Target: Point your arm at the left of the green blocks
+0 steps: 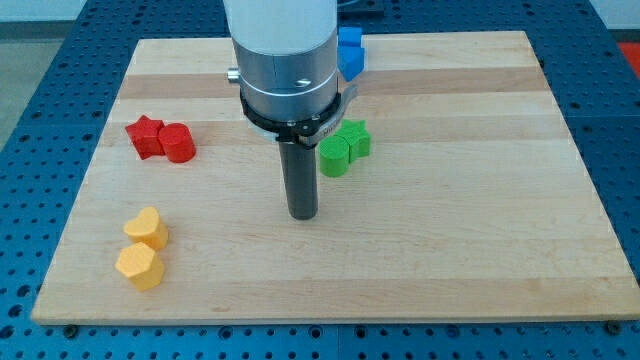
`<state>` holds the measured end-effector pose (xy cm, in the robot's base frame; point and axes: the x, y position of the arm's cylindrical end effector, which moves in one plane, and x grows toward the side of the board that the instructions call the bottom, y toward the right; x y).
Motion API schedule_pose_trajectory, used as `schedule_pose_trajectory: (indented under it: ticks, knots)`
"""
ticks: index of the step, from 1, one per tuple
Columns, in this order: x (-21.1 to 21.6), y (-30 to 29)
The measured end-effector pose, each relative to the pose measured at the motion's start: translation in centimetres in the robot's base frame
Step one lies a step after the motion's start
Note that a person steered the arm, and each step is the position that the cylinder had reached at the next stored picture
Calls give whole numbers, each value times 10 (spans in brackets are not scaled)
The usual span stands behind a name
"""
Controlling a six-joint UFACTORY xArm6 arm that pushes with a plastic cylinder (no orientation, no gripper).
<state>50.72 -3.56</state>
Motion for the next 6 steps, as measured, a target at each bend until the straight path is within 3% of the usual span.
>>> schedule_pose_trajectory:
  ticks: [6]
  knots:
    - [-14,-23]
